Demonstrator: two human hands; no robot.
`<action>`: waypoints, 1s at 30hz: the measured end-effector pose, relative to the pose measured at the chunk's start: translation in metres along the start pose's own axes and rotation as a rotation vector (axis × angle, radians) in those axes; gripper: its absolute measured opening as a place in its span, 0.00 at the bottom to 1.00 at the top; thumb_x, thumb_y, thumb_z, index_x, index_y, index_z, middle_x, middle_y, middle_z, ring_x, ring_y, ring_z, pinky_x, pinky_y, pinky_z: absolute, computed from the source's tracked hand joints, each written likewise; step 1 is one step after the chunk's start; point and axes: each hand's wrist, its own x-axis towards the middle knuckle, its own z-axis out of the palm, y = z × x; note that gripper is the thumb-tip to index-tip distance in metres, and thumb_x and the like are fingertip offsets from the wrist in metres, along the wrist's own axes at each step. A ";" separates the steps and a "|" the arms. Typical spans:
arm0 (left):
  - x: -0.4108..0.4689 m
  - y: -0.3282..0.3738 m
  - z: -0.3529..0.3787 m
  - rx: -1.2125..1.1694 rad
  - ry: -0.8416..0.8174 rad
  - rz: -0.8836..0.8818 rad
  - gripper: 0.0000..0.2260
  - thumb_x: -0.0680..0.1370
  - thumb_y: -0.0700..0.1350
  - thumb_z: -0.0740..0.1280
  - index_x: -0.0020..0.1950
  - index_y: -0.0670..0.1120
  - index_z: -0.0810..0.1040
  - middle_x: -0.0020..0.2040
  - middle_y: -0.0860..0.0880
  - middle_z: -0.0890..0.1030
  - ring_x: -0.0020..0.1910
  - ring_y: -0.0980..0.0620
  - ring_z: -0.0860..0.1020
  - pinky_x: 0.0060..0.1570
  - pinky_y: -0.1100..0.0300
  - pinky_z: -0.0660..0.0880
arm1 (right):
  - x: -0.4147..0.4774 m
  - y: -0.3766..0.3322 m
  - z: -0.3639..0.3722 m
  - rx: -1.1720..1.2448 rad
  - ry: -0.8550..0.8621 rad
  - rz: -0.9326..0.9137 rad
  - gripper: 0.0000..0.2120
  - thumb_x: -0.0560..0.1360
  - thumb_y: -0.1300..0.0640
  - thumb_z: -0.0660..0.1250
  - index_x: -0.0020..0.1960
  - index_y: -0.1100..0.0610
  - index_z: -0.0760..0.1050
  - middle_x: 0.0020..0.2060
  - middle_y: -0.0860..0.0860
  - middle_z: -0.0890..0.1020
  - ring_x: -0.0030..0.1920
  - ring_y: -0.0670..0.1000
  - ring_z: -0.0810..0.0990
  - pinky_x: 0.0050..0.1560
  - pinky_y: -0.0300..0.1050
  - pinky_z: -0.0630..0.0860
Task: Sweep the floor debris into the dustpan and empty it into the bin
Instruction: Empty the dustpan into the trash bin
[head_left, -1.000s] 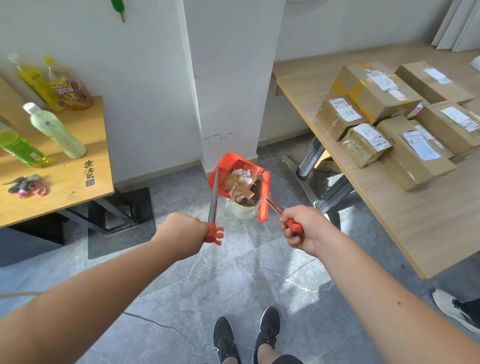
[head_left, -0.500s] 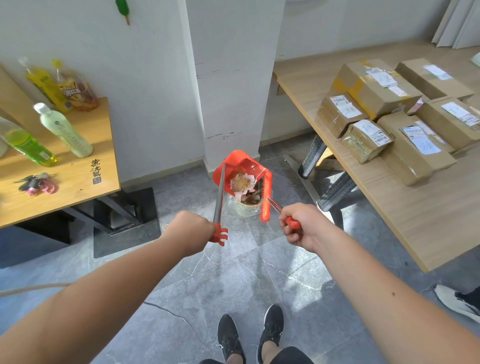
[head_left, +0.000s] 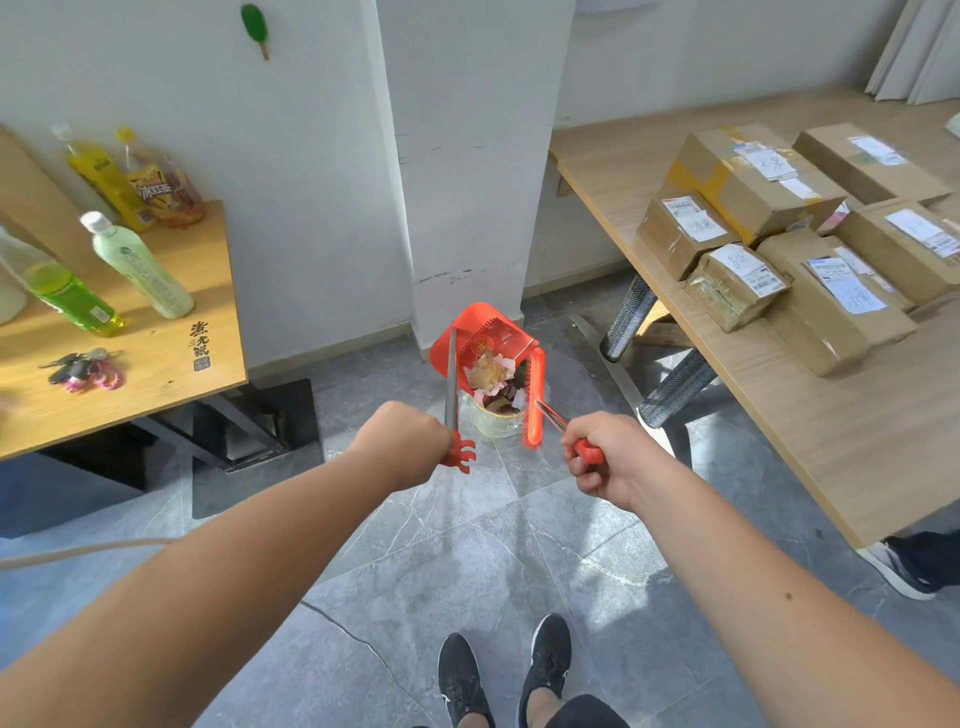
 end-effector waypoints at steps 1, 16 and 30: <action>0.004 0.002 -0.003 0.005 0.008 0.011 0.06 0.82 0.45 0.64 0.51 0.52 0.81 0.29 0.53 0.70 0.26 0.50 0.70 0.29 0.59 0.67 | -0.001 0.001 0.000 -0.001 0.004 0.003 0.07 0.66 0.69 0.63 0.34 0.59 0.69 0.25 0.54 0.65 0.24 0.49 0.64 0.24 0.35 0.57; 0.021 0.010 -0.023 0.104 0.040 0.141 0.12 0.85 0.53 0.60 0.53 0.49 0.80 0.31 0.53 0.71 0.31 0.47 0.74 0.32 0.58 0.68 | 0.000 0.005 -0.005 0.008 0.019 0.007 0.08 0.66 0.70 0.62 0.35 0.59 0.68 0.29 0.56 0.67 0.26 0.50 0.63 0.25 0.35 0.56; 0.015 -0.013 -0.048 -0.027 0.103 -0.075 0.09 0.83 0.50 0.59 0.54 0.59 0.79 0.36 0.53 0.79 0.35 0.47 0.76 0.36 0.59 0.71 | -0.010 -0.018 -0.016 0.021 -0.038 0.013 0.07 0.66 0.69 0.62 0.36 0.59 0.70 0.26 0.54 0.67 0.24 0.48 0.65 0.26 0.34 0.56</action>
